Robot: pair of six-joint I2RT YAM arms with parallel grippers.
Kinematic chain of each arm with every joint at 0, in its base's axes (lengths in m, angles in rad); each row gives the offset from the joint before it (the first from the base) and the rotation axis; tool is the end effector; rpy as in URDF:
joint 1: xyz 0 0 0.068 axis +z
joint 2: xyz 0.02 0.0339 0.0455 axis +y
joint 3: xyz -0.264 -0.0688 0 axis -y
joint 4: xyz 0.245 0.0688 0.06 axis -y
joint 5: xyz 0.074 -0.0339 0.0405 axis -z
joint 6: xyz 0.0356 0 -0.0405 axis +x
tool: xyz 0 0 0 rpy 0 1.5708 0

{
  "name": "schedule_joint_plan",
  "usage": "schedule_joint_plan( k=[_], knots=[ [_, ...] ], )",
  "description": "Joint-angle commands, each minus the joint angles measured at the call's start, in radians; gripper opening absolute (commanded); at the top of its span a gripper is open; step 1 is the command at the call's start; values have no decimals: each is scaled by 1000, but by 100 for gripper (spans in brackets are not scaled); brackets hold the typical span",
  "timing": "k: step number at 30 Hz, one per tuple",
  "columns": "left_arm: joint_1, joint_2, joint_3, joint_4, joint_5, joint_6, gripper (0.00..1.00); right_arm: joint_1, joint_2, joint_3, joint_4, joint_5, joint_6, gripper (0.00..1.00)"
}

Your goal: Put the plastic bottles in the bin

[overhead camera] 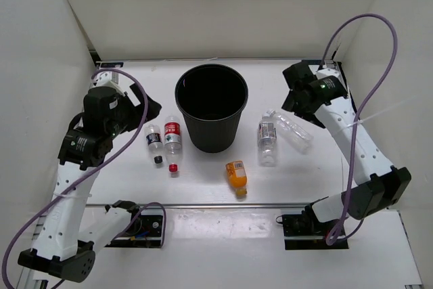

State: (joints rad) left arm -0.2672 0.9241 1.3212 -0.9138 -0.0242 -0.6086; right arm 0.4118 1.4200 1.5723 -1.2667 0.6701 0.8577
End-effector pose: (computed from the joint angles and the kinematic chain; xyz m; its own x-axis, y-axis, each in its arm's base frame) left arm 0.1535 -0.0411 0.4201 -0.5302 -0.4474 -0.7202 -0.0725 0.8702 -0.4873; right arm 0.2456 0.0831 0.3795 -0.5857 0.3911 -0.7100 0.5810 0.8133 -0.0314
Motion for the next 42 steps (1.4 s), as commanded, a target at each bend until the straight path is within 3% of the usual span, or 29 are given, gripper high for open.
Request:
schedule_joint_plan(
  k=[1,4,7,11,17,28,30,33,37,41,42],
  knots=[
    [35,24,-36,-69,-121,-68,100,39,5,-15,-20,-67,-138,100],
    [63,33,-77,-120,-167,-159,100,39,23,-15,9,-176,-229,100],
    [86,44,-134,-146,-159,-208,100,48,42,-63,-5,-211,-201,100],
    [106,65,-197,-106,-108,-250,100,48,49,-208,214,-435,-339,100],
    [121,136,-197,-83,-52,-241,100,48,146,-265,410,-584,-402,100],
    [121,200,-235,-94,-103,-232,100,-20,436,-301,535,-562,-401,100],
    [121,200,-244,-94,-103,-241,100,-53,450,-301,526,-610,-390,91],
    [121,209,-244,-138,-137,-287,100,-64,387,-301,500,-609,-363,64],
    [121,219,-234,-171,-215,-321,100,-64,191,-229,384,-685,-309,59],
    [121,194,-261,-126,-238,-344,100,-64,36,22,330,-744,-299,54],
    [121,194,-272,-106,-238,-344,100,-54,21,154,319,-765,-299,54]
  ],
)
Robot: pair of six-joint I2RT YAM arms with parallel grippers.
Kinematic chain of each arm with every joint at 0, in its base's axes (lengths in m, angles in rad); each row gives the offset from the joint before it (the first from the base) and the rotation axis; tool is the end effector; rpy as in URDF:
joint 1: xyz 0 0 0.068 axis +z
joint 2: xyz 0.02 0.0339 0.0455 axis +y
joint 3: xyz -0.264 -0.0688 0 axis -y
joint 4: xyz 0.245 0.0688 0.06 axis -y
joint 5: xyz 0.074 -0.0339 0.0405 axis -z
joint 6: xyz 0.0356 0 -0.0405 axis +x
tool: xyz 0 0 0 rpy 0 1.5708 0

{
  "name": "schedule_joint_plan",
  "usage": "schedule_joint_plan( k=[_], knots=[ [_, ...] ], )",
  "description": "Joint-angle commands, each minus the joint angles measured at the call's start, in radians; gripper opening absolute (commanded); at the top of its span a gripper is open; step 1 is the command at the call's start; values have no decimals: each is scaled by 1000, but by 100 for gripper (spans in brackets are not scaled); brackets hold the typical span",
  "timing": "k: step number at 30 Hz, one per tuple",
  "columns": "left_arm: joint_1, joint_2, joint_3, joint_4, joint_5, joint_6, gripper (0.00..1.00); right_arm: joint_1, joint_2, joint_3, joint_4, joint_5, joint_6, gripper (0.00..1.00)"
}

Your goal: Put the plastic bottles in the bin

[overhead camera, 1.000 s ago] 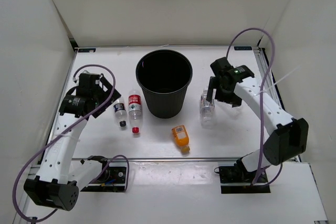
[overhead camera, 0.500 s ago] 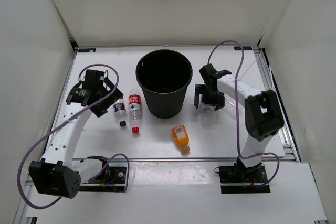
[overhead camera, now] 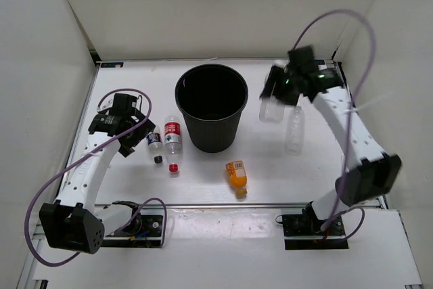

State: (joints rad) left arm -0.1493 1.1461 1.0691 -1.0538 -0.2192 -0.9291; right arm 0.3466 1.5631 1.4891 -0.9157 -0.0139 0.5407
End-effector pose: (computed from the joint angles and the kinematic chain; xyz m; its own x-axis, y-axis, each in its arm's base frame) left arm 0.2053 -0.0231 0.2966 -0.5785 -0.7037 -0.4125 -0.6846 0.6938 -0.2235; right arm 0.3073 0.1115 0.3276 -0.8525 0.2393 -0.4647 0.1073 0.9502 0.2925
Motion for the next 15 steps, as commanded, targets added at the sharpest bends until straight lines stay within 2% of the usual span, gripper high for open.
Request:
schedule_joint_plan(
  k=[1,4,5,7,10,13,14,15],
  knots=[
    [4,-28,-30,63,-43,-11,100,11,-132,306,-32,-95,5,54],
    [4,1,-41,63,-55,-2,100,20,-91,574,-20,-150,-22,54],
    [4,30,-41,63,-65,10,100,38,-53,621,16,-211,-40,54],
    [4,58,-31,75,-56,44,100,130,-3,719,41,-192,-108,56],
    [4,107,-18,86,-46,44,100,222,126,789,41,-175,-120,58],
    [-7,133,5,97,-46,44,100,307,198,815,51,-159,-142,70],
    [-16,133,15,97,-57,44,100,322,198,801,51,-150,-142,80],
    [-25,142,28,97,-66,44,100,344,198,769,51,-150,-133,84]
  ],
)
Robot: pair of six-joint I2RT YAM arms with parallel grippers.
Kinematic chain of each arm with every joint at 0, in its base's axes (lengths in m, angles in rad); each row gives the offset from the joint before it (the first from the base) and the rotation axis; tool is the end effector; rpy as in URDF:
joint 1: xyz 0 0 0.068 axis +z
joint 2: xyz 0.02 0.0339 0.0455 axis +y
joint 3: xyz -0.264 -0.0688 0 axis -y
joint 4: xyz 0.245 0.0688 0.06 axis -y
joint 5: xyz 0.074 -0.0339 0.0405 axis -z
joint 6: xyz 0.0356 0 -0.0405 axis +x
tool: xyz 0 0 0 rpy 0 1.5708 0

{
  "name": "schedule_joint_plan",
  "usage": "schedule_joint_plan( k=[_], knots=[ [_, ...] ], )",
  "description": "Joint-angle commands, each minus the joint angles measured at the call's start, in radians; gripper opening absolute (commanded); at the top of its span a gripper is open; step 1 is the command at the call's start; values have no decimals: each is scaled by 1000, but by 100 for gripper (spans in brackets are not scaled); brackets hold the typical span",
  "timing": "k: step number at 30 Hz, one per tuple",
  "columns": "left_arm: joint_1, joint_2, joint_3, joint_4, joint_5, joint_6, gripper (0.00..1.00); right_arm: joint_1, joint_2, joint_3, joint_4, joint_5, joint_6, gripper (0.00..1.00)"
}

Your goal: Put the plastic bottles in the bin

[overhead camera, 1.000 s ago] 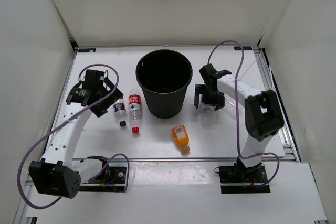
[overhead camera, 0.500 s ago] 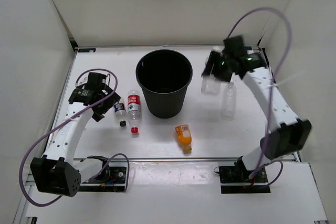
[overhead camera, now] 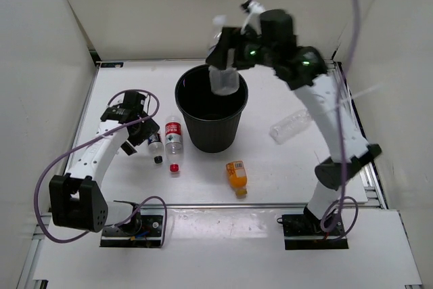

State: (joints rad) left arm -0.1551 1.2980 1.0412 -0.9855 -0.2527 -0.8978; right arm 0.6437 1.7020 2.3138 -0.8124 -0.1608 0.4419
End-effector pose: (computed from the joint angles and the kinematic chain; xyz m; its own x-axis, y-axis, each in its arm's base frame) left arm 0.2346 -0.0277 0.2609 -0.6376 -0.6666 -0.3861 -0.6877 0.7184 -0.1048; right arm 0.2586 0.2012 0.5433 -0.4511 0.1893 -0.8722 -0.5808 0.6797 0.4479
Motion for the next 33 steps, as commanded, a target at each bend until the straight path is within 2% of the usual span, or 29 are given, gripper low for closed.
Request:
schedule_joint_plan(
  k=[1,2,3,6,7,8,10,11,12,13,14,17,18,22,23,26,27,28,33],
  knots=[
    [-20,0,56,28,-33,13,100,47,48,-71,-66,9,-34,86],
    [-20,0,56,28,-33,22,100,60,30,-80,-76,21,-34,89],
    [-29,0,56,28,-33,22,100,60,19,-80,-88,38,-34,99],
    [-29,-22,56,19,-33,22,100,51,-68,-56,-94,274,-34,99],
    [-29,-41,42,19,-33,22,100,42,-102,-74,-49,349,-22,99],
    [-29,-51,27,19,-33,11,100,-1,-172,-140,-27,480,0,99],
    [-29,-77,13,19,-33,2,100,-80,-259,-218,-43,549,82,99],
    [-29,-77,2,19,-33,2,100,-192,-283,-269,-60,538,181,99],
    [-29,-88,2,19,-33,2,100,-252,-300,-375,-79,511,220,99],
    [-29,-88,2,19,-33,2,100,-310,-309,-423,-121,422,256,99],
    [-38,-88,-7,19,-33,2,100,-419,-309,-468,-146,367,285,99],
    [-49,-88,-7,10,-33,2,100,-598,-234,-603,-200,194,400,99],
    [-49,-88,3,10,-33,2,100,-625,-216,-637,-200,93,426,99],
    [-58,-59,28,10,-23,14,100,-702,-101,-745,-91,-32,518,99],
    [-58,-49,42,10,-23,14,100,-702,-75,-745,-50,-32,535,99],
    [-67,-49,42,10,-5,23,100,-702,85,-595,-37,-32,535,99],
    [-67,-40,42,10,-5,23,100,-702,188,-535,-37,-32,535,99],
    [-67,-40,42,10,-5,34,100,-711,246,-399,-57,-67,535,99],
    [-67,-26,57,-1,-42,56,100,-736,586,-73,-27,-238,661,99]
  ],
)
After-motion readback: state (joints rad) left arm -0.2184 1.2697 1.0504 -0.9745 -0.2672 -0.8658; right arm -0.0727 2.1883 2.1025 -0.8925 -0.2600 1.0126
